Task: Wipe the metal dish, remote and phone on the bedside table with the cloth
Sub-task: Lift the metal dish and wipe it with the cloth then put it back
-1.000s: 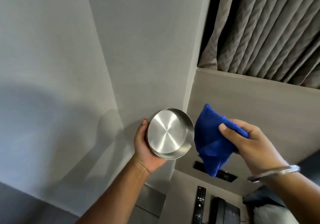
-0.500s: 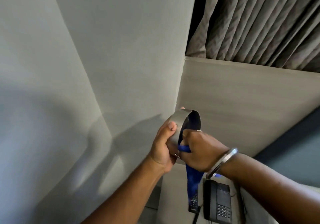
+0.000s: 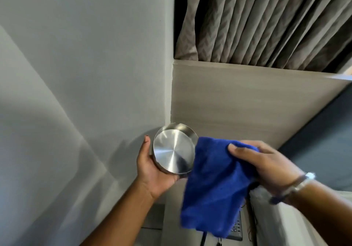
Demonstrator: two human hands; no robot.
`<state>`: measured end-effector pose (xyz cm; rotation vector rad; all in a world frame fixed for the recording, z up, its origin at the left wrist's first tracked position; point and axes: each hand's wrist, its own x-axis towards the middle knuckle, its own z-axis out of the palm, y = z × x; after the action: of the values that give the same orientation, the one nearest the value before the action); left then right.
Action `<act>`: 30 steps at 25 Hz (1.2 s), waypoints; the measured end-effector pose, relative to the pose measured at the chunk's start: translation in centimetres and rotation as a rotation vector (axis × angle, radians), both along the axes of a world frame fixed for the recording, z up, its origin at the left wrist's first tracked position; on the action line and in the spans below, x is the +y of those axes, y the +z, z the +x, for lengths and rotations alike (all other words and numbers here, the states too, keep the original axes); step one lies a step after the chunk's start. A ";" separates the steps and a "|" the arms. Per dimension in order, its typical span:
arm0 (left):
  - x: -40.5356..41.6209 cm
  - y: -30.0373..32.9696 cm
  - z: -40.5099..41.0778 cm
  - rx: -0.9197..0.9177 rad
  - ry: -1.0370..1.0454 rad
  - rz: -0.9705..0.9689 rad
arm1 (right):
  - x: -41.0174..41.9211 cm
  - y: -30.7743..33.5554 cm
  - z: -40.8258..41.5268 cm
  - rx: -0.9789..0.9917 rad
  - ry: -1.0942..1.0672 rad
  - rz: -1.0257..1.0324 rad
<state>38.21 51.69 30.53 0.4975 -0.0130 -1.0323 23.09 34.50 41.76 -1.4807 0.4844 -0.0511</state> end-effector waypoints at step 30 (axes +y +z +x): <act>-3.7 -54.3 -5.9 -0.663 0.050 1.553 | -16.7 -40.8 -6.5 0.377 -0.043 -0.903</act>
<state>32.31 47.97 -23.75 2.2136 0.2278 -0.6075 16.63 17.82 0.99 -2.3845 0.8638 -0.0233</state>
